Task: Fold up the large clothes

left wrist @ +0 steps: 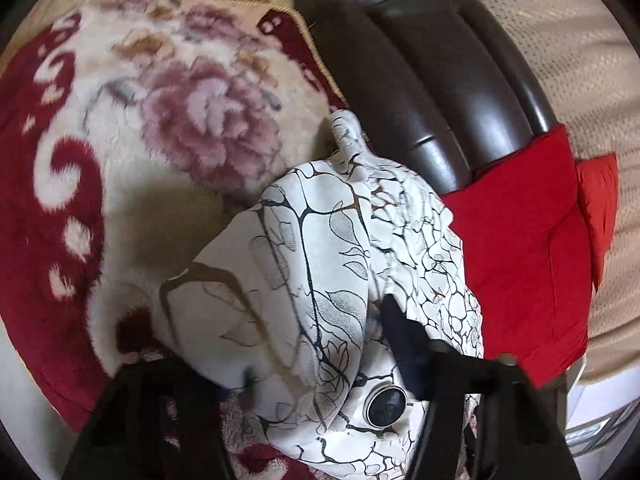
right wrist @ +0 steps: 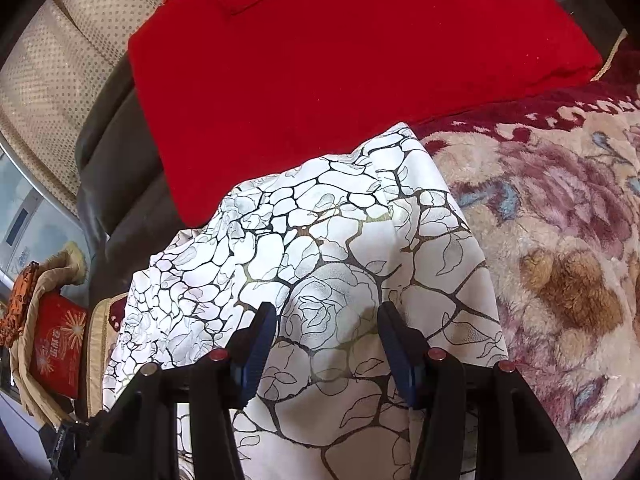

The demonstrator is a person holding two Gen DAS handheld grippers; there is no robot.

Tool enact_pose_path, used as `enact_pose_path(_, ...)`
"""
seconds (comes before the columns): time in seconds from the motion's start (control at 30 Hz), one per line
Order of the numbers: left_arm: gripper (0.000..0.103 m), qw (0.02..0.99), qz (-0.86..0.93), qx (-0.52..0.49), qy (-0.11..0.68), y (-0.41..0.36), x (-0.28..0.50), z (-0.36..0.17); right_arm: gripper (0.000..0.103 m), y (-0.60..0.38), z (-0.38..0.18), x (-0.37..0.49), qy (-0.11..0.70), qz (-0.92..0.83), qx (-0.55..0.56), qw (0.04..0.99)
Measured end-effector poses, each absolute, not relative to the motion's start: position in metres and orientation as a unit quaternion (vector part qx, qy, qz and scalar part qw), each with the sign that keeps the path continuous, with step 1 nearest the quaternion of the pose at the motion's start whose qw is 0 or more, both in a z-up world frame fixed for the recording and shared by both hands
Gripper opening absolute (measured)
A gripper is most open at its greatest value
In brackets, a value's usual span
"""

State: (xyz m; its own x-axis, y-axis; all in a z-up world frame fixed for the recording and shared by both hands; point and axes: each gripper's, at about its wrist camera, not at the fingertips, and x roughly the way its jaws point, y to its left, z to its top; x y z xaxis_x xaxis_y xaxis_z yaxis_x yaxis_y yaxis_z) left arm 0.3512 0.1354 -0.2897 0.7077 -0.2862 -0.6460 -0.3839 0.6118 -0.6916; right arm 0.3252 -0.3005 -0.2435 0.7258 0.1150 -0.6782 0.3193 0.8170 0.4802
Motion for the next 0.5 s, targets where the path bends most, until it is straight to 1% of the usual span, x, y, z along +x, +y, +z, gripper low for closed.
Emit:
enact_pose_path(0.1,0.057,0.810,0.034,-0.445,0.380,0.137,0.352,-0.291,0.057,-0.300,-0.244,0.326,0.367,-0.056,0.294,0.881)
enact_pose_path(0.2,0.082,0.805,0.026,-0.450,0.386,0.136,0.356,-0.295,0.057,-0.300,-0.244,0.326,0.369,-0.054,0.292,0.881)
enact_pose_path(0.37,0.082,0.793,0.024,-0.461,0.397,0.136,0.364,-0.301,0.057,-0.298,-0.245,0.327,0.371,-0.053,0.286,0.882)
enact_pose_path(0.4,0.073,0.792,0.025,-0.464,0.395,0.136,0.364,-0.301,0.057,-0.298,-0.245,0.328,0.372,-0.052,0.285,0.882)
enact_pose_path(0.43,0.066,0.792,0.025,-0.466,0.395,0.137,0.364,-0.301,0.057,-0.298,-0.245,0.327,0.372,-0.052,0.285,0.882)
enact_pose_path(0.5,0.047,0.795,0.020,-0.458,0.396,0.137,0.365,-0.300,0.057,-0.299,-0.245,0.328,0.372,-0.050,0.285,0.882)
